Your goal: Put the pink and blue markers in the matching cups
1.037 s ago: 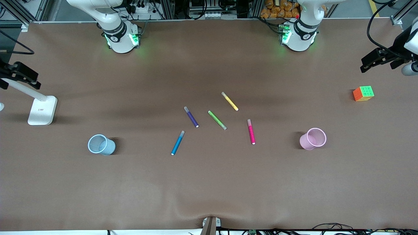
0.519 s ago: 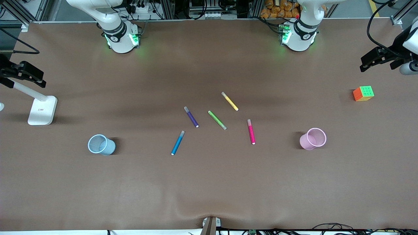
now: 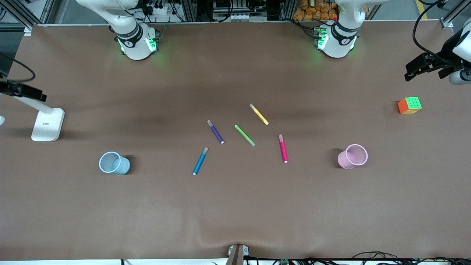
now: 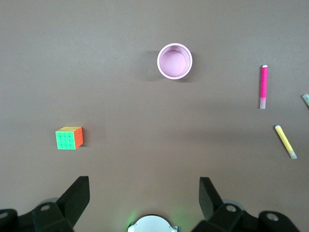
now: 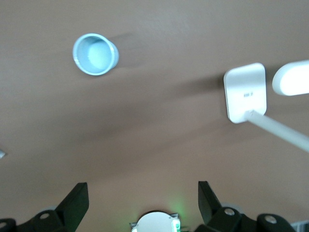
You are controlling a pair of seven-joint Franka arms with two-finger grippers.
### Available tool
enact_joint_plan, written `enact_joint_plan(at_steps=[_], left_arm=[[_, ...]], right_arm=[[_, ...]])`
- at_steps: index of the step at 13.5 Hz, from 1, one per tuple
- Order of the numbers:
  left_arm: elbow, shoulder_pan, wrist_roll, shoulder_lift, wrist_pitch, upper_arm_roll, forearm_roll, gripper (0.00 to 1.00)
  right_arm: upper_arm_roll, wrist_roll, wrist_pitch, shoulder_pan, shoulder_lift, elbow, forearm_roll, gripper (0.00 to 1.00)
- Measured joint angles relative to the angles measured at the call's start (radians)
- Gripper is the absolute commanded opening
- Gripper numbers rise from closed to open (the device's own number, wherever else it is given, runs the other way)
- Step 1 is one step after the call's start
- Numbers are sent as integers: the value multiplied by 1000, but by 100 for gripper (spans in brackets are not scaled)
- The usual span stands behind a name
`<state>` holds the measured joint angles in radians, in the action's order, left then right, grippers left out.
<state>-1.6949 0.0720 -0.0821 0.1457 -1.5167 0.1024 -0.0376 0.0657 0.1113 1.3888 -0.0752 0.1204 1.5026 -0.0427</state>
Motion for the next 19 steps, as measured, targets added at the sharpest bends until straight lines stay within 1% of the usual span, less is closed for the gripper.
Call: enact_joint_plan(at_steps=[3, 5, 11, 15, 19], left_arm=[[0, 0, 0, -4, 0, 1, 0, 100], [0, -1, 0, -11, 0, 2, 0, 100], [0, -4, 0, -48, -14, 11, 0, 100], [-1, -9, 0, -73, -49, 39, 0, 100], [-15, -13, -2, -122, -106, 69, 0, 100]], right_arm=[[2, 36, 52, -53, 71, 0, 0, 100], [2, 69, 104, -86, 102, 0, 4, 100], [-10, 223, 303, -84, 161, -1, 30, 100], [-18, 233, 321, -33, 178, -1, 33, 100], [-22, 206, 274, 44, 178, -1, 33, 100]])
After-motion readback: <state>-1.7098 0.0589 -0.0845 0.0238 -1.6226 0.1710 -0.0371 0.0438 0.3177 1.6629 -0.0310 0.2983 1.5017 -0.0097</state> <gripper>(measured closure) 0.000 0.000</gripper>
